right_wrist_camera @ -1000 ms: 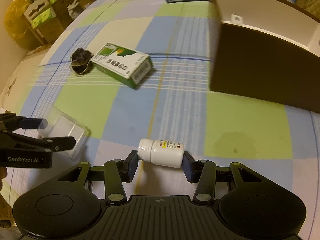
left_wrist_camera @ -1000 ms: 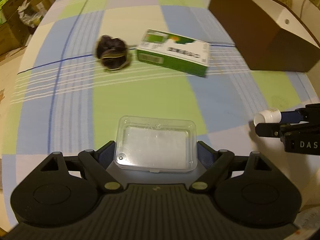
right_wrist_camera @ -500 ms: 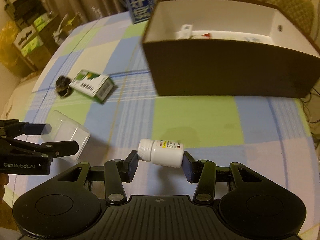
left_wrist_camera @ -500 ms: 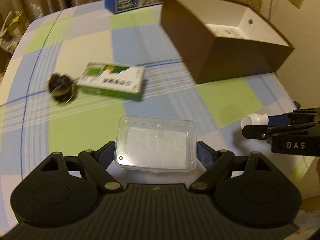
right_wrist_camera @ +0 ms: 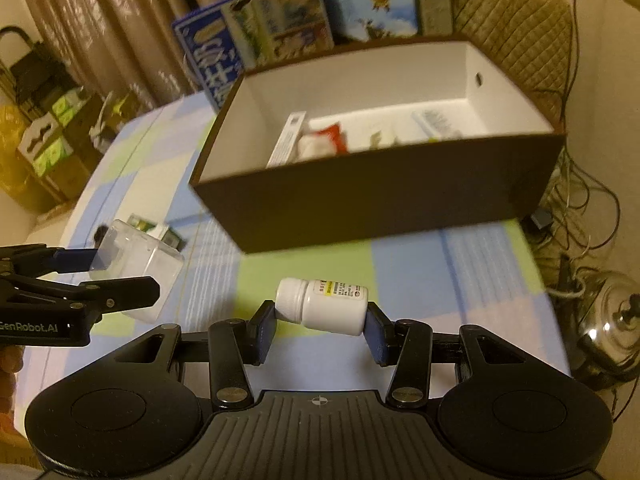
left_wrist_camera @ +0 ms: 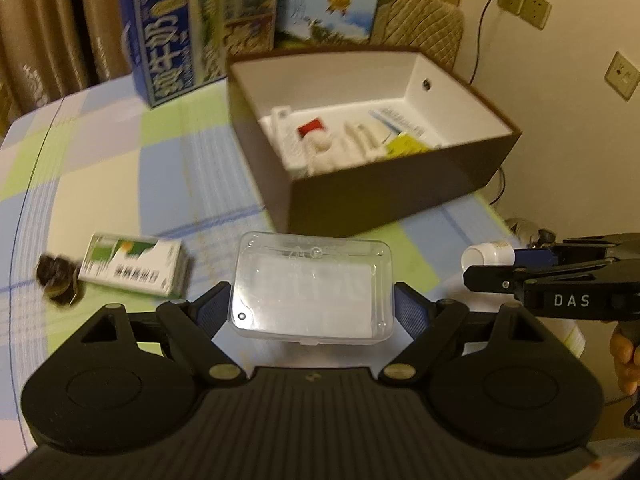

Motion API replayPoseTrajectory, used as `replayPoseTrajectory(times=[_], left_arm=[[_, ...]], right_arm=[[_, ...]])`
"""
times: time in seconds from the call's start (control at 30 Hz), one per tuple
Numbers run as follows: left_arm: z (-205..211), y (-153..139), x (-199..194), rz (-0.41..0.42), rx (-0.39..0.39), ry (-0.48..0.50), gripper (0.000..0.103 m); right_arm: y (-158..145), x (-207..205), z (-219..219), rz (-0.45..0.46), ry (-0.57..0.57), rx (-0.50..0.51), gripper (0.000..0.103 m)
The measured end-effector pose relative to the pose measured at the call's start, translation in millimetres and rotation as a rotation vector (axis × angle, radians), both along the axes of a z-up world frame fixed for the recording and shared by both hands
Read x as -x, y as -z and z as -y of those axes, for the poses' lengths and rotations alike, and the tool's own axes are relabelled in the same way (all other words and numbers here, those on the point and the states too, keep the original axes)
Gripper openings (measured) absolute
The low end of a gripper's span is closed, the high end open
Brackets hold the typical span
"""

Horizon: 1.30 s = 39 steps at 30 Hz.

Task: Organize objects
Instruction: 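Carry the clear tray and pill bottle over the brown box with both tools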

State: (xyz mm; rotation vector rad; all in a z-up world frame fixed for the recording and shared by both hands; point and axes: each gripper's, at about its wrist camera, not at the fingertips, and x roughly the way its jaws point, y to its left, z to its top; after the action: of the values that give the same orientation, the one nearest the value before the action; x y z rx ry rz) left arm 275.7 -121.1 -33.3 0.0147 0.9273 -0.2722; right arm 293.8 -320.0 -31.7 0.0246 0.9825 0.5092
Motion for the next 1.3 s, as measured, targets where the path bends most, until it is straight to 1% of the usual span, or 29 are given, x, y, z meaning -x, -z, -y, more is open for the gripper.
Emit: replayPoseTrajectory(times=[0.23,0.43,0.67,0.77,0.83,0.9,1.03,1.3], left_arm=[[29.2,-15.9,-28.9,0.047,0.011,0.01,0.083],[46.0,-25.6,-60.9,0.075,0.012,-0.002,0.083],[64.0,-30.4,-113.4,0.073,0.008,-0.026,0.083],[70.7,-29.6,-135.1,0.069,0.01,-0.033,0.083],[75.0,-28.2,-151.0,0.069,0.018,-0.032,0.083],[80.5,-24.9,-166.9,0.065,0.009,-0.034,0.083],[90.1,-14.5,-199.2,0.048,0.006,-0.03,0.083],[104.4,14.6,-253.4,-0.002,-0.024,-0.025,0.083]], right_arm=[[-22.6,-29.6,23.2,0.053,0.011,-0.029,0.044],[-34.9,-61.9,36.3,0.093,0.014,-0.039,0.044],[-46.8,-110.0,42.8,0.143,0.026,-0.055,0.044],[-48.5,-133.3,41.9,0.15,0.027,-0.062,0.044],[-46.0,-148.9,39.7,0.148,0.026,-0.057,0.044],[-41.1,-163.5,37.3,0.145,0.025,-0.05,0.044],[-24.9,-197.2,32.5,0.113,0.036,-0.026,0.044],[1.0,-246.9,27.9,0.062,0.048,0.007,0.044]])
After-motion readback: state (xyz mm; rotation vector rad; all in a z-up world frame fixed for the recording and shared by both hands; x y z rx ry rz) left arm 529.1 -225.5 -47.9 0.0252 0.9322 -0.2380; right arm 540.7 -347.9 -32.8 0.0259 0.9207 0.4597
